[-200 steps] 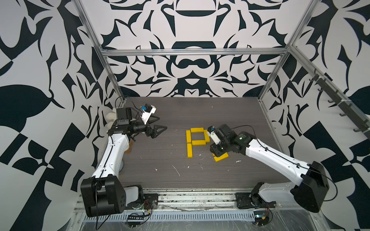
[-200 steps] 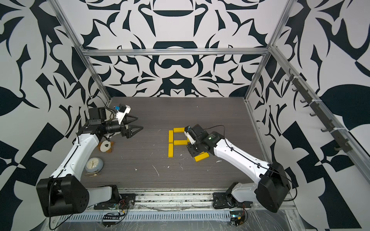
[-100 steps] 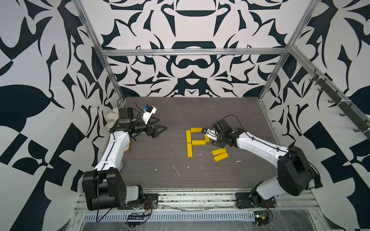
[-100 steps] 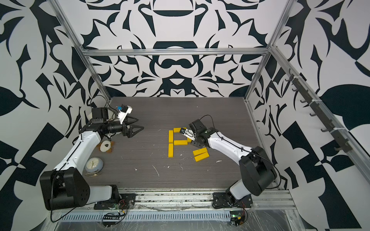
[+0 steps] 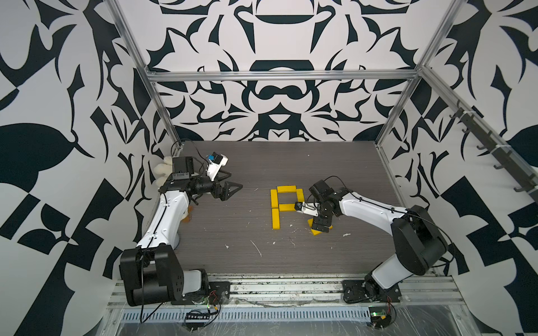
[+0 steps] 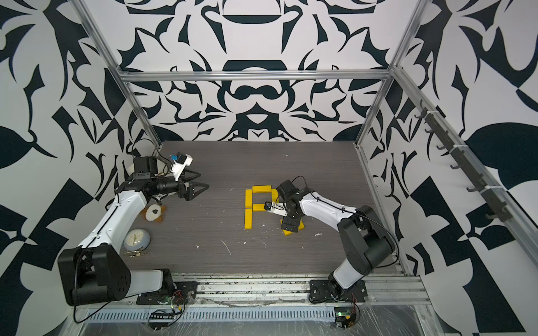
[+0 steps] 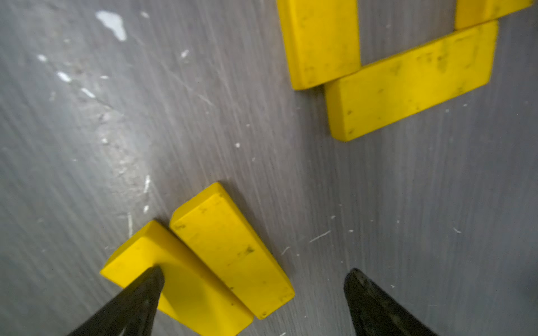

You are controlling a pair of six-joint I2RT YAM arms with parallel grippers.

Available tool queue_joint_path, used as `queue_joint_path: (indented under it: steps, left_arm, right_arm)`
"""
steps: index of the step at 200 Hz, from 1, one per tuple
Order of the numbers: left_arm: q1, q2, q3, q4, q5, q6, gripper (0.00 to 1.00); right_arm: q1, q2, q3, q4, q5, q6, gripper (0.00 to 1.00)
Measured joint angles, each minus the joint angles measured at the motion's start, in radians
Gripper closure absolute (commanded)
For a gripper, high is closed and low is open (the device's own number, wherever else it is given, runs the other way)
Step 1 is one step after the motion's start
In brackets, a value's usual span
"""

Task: Assemble the number 8 with building blocks
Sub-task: Move the building block to the center of the board.

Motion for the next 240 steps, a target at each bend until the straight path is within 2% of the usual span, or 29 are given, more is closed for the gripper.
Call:
queue_joint_path:
  steps: [42,137,240]
  left_arm:
    - [0.000,0.000,0.000,-0.002,0.000,0.000,0.01]
    - [0.000,0.004,0.001,-0.006,0.000,0.000,0.01]
    - [0.000,0.024,0.001,-0.010,0.000,0.001,0.00]
  right_arm:
    - [0.008,-0.037,-0.047,0.007,0.006,-0.010,0.01]
    - [-0.047,-0.033,0.001,0.082,-0.084,-0.039,0.01]
    - [-0.096,0.021,0.003,0.119,-0.004,-0.058,0.01]
